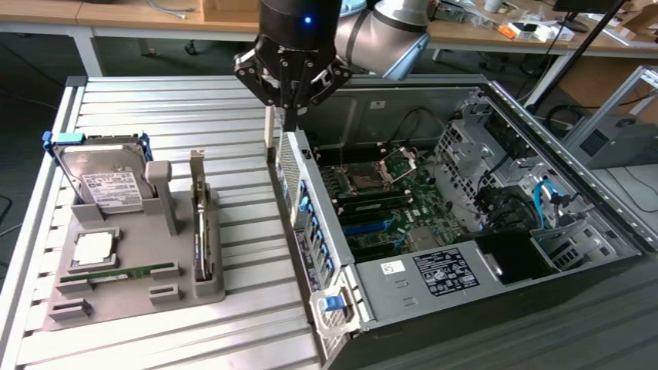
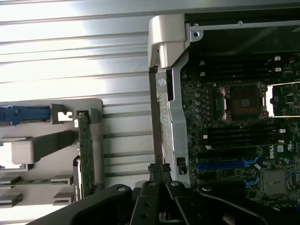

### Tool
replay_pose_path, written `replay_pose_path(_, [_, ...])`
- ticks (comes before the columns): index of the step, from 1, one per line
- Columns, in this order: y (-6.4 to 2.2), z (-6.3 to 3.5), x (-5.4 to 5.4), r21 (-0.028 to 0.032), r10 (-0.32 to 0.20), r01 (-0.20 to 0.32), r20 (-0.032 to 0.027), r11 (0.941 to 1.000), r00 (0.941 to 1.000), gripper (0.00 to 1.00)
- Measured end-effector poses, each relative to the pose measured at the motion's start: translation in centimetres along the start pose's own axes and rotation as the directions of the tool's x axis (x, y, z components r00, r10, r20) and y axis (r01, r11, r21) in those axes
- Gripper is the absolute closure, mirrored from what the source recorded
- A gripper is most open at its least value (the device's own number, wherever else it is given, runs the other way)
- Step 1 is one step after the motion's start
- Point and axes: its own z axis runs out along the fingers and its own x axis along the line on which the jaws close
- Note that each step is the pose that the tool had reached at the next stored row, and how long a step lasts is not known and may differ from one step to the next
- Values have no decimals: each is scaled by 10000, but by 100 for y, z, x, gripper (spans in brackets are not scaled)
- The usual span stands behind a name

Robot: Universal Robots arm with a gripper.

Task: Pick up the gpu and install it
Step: 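Reach for the gpu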

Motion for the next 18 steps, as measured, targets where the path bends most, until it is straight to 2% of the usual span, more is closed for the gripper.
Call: replay_pose_path(18, [-4, -1, 48, 0, 0, 0, 0, 10000, 10000, 89])
